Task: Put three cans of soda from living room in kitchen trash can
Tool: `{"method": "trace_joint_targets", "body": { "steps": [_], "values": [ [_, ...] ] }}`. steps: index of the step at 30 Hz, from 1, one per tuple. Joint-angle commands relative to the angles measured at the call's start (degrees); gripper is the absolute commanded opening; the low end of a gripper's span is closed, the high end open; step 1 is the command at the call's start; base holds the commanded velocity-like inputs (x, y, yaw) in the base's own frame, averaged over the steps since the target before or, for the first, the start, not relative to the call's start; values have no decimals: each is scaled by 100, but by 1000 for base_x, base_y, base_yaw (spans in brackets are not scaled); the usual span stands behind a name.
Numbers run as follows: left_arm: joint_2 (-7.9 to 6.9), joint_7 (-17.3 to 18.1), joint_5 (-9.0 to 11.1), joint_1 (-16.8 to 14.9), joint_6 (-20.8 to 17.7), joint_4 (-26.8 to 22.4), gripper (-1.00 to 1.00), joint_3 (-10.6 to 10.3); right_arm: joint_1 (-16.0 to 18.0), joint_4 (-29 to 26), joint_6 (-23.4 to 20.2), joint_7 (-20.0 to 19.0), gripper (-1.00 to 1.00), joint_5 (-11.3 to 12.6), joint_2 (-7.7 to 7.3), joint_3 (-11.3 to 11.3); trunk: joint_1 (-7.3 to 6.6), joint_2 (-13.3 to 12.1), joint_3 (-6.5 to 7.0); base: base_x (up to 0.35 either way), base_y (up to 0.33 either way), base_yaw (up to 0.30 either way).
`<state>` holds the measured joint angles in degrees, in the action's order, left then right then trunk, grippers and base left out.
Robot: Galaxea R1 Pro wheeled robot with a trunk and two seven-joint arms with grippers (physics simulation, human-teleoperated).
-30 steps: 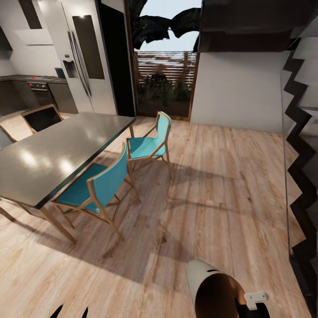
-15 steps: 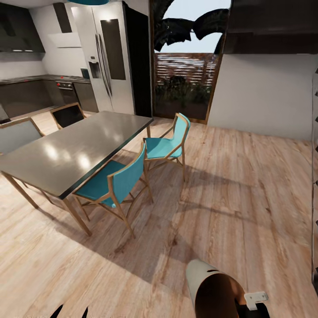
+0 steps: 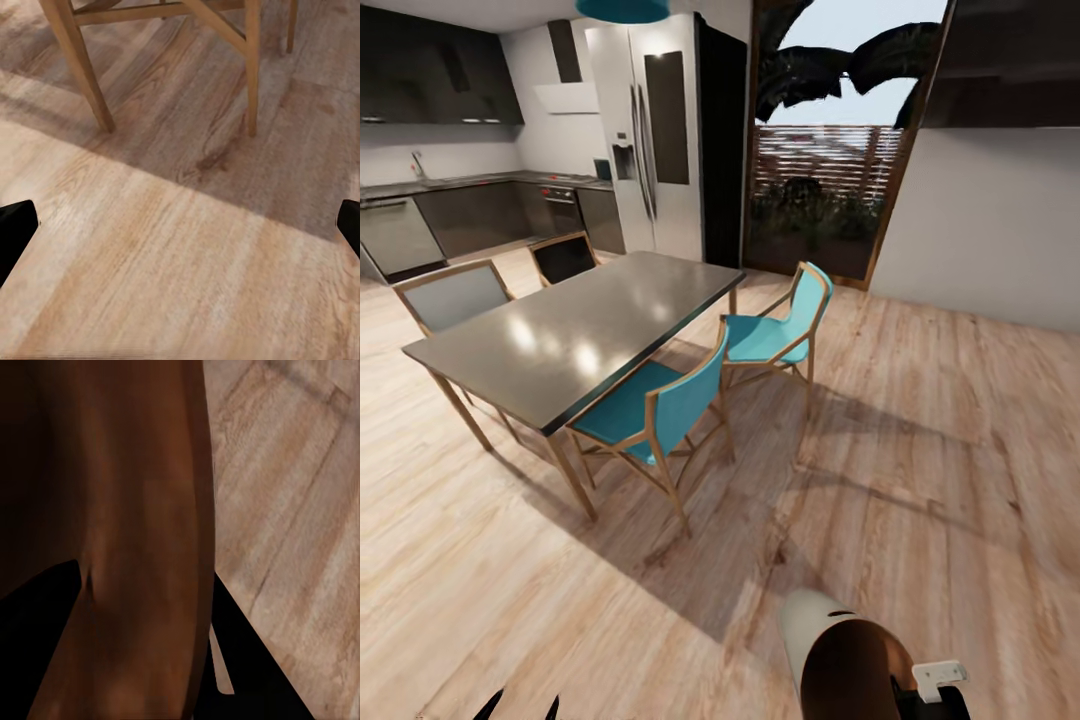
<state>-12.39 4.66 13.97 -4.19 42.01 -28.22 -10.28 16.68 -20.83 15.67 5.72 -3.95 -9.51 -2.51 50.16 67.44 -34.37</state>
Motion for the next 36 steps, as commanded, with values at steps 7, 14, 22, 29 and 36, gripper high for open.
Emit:
{"method": "trace_joint_targets", "body": {
  "steps": [7,14,22,29,36],
  "values": [
    [0,0,3,-1,0,0,100,0,2,-9,1,-1,-100,-18,1,5,0,0,30,-100,64,234],
    [0,0,9,-2,0,0,100,0,2,-9,-1,-1,-100,-18,1,5,0,0,62,-221,170,225],
    [0,0,12,-2,5,0,100,0,2,-6,-3,-1,-100,-18,1,5,0,0,99,-237,187,224],
    [0,0,17,-2,3,0,100,0,2,-3,-2,-1,-100,-24,-24,10,0,0,136,-239,189,215],
    [0,-4,25,-3,1,0,100,6,2,38,3,-17,-100,-35,-105,6,0,0,174,-203,172,159]
  ]
}}
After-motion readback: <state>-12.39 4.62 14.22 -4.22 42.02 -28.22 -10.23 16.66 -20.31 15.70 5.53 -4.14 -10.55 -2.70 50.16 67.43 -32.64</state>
